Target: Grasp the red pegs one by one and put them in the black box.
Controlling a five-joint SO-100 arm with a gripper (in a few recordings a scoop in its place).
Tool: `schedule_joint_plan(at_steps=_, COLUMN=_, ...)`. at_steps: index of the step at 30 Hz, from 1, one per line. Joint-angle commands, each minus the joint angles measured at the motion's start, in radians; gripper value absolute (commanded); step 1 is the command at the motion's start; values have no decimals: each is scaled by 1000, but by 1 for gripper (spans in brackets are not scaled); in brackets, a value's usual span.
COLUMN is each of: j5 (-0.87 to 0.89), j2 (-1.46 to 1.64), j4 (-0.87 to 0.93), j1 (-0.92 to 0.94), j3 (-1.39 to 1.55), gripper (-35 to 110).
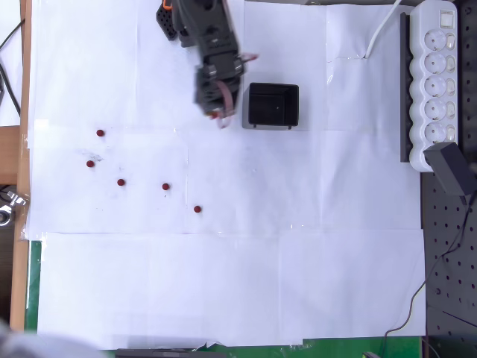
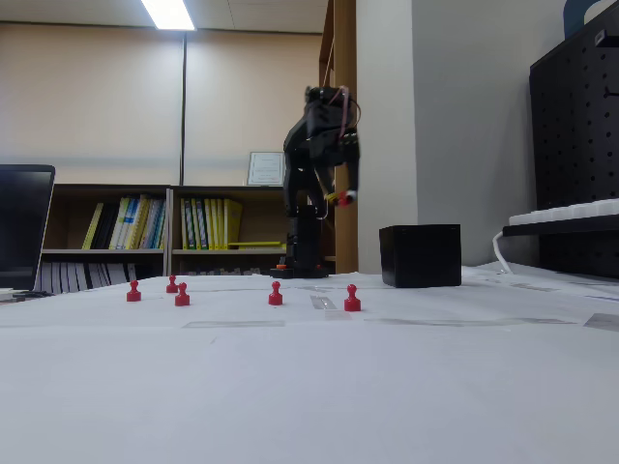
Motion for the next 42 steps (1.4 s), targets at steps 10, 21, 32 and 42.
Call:
schedule_joint_plan(at_steps=10, j5=-213, j2=287, j4=-236, j1=-308, j3=20, gripper=0)
schedule_joint_plan(at_steps=21, j5=-201, j2=377, j4=-348, j1=-304, j3=-92, gripper=3)
schedule_joint_plan(at_steps=32, j5=-187, j2=298, j4=-305, j1=-238, j3=-64, gripper=19)
schedule_joint_plan(at_steps=42, j5=-40, j2=-67, j4=-235, j1=5, j3=72, gripper=19)
